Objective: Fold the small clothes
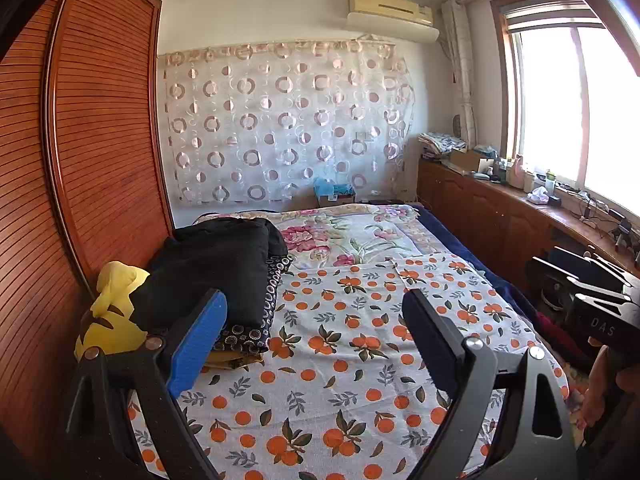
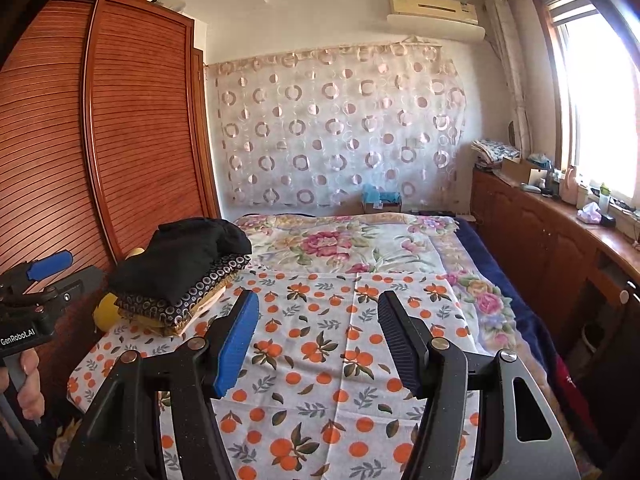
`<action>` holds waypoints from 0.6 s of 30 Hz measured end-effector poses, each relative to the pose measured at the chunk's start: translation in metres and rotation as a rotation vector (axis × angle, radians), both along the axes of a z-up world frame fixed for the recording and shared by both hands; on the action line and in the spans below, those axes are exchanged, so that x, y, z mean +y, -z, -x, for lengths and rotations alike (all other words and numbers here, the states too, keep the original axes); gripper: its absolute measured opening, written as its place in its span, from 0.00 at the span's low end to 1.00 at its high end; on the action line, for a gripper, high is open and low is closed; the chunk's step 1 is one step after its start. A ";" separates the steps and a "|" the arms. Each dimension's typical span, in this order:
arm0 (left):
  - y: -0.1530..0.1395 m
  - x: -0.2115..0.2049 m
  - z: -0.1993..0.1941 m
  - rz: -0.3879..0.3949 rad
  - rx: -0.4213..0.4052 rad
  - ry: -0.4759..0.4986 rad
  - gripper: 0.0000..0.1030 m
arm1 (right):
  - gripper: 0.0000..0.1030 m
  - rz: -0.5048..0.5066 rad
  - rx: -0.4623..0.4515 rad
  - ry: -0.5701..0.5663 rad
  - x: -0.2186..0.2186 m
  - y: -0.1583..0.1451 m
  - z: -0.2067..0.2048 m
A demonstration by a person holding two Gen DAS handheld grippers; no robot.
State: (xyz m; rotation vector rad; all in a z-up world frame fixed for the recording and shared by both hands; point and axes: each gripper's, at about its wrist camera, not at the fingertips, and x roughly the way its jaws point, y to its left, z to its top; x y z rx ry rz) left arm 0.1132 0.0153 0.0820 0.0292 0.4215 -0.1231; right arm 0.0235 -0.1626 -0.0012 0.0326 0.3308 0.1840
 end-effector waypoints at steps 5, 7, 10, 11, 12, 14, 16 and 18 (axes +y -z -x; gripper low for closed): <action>0.000 0.001 0.000 -0.001 -0.001 -0.002 0.87 | 0.62 0.002 -0.005 -0.001 -0.004 0.001 0.001; 0.000 0.001 0.000 0.000 -0.001 -0.003 0.87 | 0.62 0.001 -0.006 -0.001 -0.007 0.001 0.000; 0.000 0.002 0.000 -0.002 -0.002 -0.003 0.87 | 0.62 0.000 -0.005 -0.002 -0.008 0.001 0.000; -0.001 0.001 0.000 -0.001 -0.001 -0.006 0.87 | 0.62 0.001 -0.004 -0.003 -0.009 0.001 0.000; -0.001 0.001 0.000 0.000 -0.001 -0.006 0.87 | 0.62 0.002 -0.004 -0.002 -0.010 0.001 -0.001; -0.001 0.002 0.000 -0.002 -0.002 -0.006 0.87 | 0.62 0.002 -0.004 -0.004 -0.009 0.002 0.000; -0.001 0.002 0.000 -0.003 -0.003 -0.007 0.87 | 0.62 0.001 -0.006 -0.001 -0.010 0.001 0.000; -0.001 0.002 0.001 -0.005 -0.006 -0.012 0.87 | 0.62 0.001 -0.005 -0.003 -0.010 0.002 0.000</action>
